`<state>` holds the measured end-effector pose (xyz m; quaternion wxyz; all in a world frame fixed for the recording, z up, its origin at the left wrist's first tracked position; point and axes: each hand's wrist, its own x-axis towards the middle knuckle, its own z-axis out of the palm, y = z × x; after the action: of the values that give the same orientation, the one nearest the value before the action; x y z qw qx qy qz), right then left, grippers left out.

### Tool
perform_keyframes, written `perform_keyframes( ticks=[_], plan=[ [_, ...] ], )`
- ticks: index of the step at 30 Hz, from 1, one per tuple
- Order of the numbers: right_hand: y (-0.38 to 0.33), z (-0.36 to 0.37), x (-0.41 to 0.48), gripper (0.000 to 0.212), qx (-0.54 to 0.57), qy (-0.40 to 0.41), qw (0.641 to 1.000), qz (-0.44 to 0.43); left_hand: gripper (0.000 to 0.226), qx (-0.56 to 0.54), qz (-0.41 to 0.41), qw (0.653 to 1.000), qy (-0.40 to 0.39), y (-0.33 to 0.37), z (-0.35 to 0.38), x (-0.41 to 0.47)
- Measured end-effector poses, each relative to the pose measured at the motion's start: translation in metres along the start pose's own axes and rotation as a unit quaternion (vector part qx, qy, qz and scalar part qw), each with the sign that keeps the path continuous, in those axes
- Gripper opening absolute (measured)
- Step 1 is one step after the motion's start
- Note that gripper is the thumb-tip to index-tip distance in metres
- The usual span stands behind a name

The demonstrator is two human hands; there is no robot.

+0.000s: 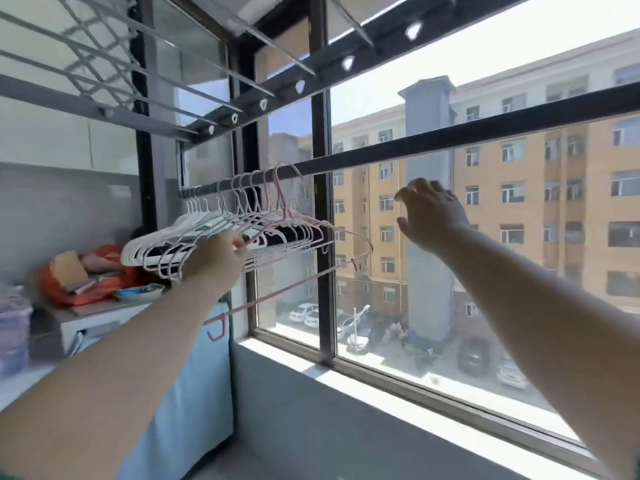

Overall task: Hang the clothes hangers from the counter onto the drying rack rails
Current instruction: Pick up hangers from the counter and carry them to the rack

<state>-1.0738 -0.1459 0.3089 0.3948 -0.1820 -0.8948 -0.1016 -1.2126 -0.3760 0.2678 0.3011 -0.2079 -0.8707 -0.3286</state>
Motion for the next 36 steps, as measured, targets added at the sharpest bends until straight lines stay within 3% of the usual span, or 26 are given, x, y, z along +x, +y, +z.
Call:
perform_keyframes(
  ticks=[6,11,16,21,36],
  plan=[
    [0.001,-0.008,0.053,0.048,-0.098,0.095,0.991,-0.010,0.019,0.010,0.018,1.000,0.004,0.002,0.022,0.043],
    [0.004,-0.008,0.090,0.053,-0.192,0.077,0.978,-0.005,0.018,0.002,0.006,1.000,-0.002,-0.003,0.034,0.069],
    [0.002,-0.001,0.098,0.044,-0.192,0.079,0.978,0.022,0.021,-0.066,-0.016,0.998,0.016,-0.009,0.038,0.081],
    [-0.001,0.001,0.099,0.035,-0.207,0.117,0.971,-0.006,0.021,-0.097,-0.016,0.995,0.014,-0.009,0.037,0.090],
    [0.005,-0.006,0.089,0.038,-0.217,0.116,0.969,-0.011,0.020,-0.068,-0.008,0.997,-0.045,0.007,0.053,0.093]
  ],
)
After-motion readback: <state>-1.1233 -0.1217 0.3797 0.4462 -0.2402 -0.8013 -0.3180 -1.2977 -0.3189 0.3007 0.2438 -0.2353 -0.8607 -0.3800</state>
